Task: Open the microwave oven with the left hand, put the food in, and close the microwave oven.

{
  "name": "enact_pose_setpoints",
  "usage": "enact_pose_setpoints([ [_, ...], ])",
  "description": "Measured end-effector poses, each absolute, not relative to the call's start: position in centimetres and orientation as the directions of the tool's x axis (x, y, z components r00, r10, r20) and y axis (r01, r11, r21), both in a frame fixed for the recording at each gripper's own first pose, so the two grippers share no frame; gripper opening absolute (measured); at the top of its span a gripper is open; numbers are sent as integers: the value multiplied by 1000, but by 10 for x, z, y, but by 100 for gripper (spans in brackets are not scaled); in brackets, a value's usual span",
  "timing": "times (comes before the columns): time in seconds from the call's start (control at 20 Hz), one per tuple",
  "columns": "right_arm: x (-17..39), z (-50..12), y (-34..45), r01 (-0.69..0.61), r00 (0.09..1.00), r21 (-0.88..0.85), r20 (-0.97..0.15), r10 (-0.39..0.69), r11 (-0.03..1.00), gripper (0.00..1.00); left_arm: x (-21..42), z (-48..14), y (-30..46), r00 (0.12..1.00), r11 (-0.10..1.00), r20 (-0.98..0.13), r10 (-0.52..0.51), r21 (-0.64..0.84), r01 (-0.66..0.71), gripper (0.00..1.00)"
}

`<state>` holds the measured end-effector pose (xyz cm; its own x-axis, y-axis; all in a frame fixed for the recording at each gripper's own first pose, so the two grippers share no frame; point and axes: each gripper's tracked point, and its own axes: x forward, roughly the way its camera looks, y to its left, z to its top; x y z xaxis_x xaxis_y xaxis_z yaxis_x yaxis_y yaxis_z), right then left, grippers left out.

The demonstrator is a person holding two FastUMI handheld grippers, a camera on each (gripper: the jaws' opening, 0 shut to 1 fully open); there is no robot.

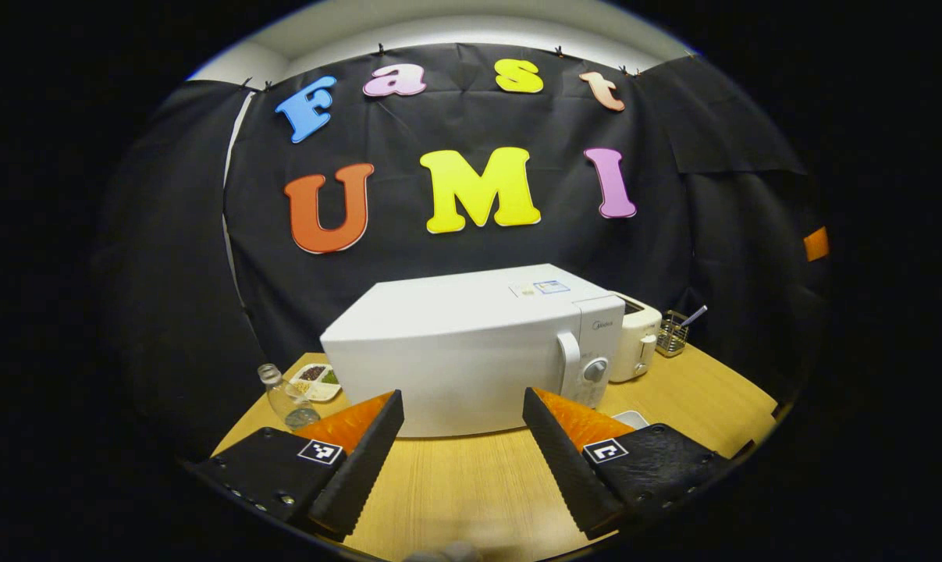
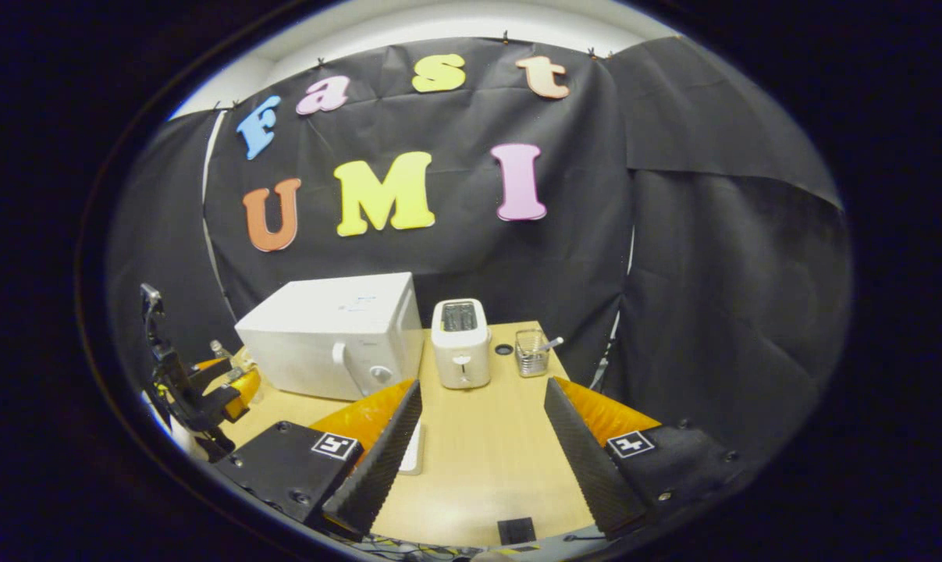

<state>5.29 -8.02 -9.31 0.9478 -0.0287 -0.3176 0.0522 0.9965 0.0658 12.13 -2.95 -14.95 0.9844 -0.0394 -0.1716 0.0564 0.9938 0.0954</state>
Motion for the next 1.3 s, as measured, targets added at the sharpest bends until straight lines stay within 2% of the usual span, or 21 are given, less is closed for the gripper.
enact_pose_setpoints([
  [0.05, 53, -86, -68, 41, 953, 58, -301, -21, 997, 91, 111, -134, -20, 988, 994, -150, -36, 92, 50, 96],
  [0.1, 53, -79, -55, 28, 959, 56, -284, -11, 998, 91, 101, -111, -15, 991, 995, -129, -36, 86, 48, 96],
  [0.15, 53, -73, -43, 14, 964, 56, -268, 2, 998, 100, 92, -96, -6, 994, 996, -111, -24, 82, 34, 96],
  [0.25, 53, -59, -19, -8, 973, 63, -229, 23, 998, 100, 74, -70, 14, 995, 999, -100, 13, 51, -8, 96],
  [0.3, 53, -51, -6, -21, 977, 73, -208, 36, 997, 91, 65, -57, 16, 996, 1000, -86, 7, 27, -4, 96],
  [0.35, 53, -44, 5, -35, 980, 81, -191, 50, 996, 100, 57, -43, 17, 998, 1000, -70, -4, 2, 4, 96],
  [0.45, 53, -33, 26, -56, 984, 93, -162, 70, 994, 100, 47, -23, 30, 999, 1000, -45, 10, -10, -11, 100],
  [0.5, 51, -27, 35, -65, 986, 98, -145, 79, 993, 100, 44, -16, 37, 999, 1000, -36, 23, -7, -23, 96],
  [0.55, 52, -21, 41, -69, 988, 102, -128, 82, 992, 91, 41, -5, 42, 999, 999, -17, 32, -7, -32, 96],
  [0.65, 52, -9, 55, -75, 991, 109, -103, 86, 991, 91, 36, 10, 49, 999, 999, 6, 39, -13, -39, 96],
  [0.7, 50, -4, 62, -83, 991, 118, -94, 94, 990, 100, 34, 15, 51, 999, 999, 14, 37, -13, -37, 95],
  [0.75, 50, 1, 67, -91, 991, 125, -85, 102, 988, 91, 34, 20, 55, 999, 999, 21, 41, -9, -41, 95],
  [0.8, 49, 6, 71, -92, 992, 126, -75, 102, 988, 91, 34, 24, 59, 999, 999, 26, 45, -4, -44, 95],
  [0.85, 48, 12, 73, -92, 993, 123, -65, 101, 988, 100, 36, 26, 62, 999, 999, 26, 47, -6, -47, 95],
  [0.9, 48, 18, 75, -91, 994, 120, -50, 97, 989, 100, 38, 28, 63, 999, 999, 19, 50, -16, -50, 95],
  [0.95, 49, 24, 77, -91, 994, 113, -42, 96, 989, 90, 38, 30, 63, 999, 998, 14, 45, -33, -44, 95],
  [1.0, 51, 33, 77, -89, 995, 107, -34, 94, 990, 90, 39, 35, 63, 999, 998, 15, 39, -44, -38, 95],
  [1.05, 51, 37, 79, -92, 995, 99, -25, 95, 991, 100, 39, 38, 64, 999, 998, 24, 36, -46, -34, 95],
  [1.1, 50, 41, 81, -93, 995, 91, -19, 95, 991, 90, 40, 41, 67, 999, 999, 33, 39, -39, -38, 95],
  [1.25, 52, 50, 86, -96, 995, 73, -9, 97, 993, 90, 40, 48, 71, 998, 999, 46, 37, -36, -35, 95],
  [1.3, 52, 50, 87, -96, 995, 73, -9, 97, 993, 100, 41, 50, 70, 998, 999, 47, 34, -37, -32, 95],
])
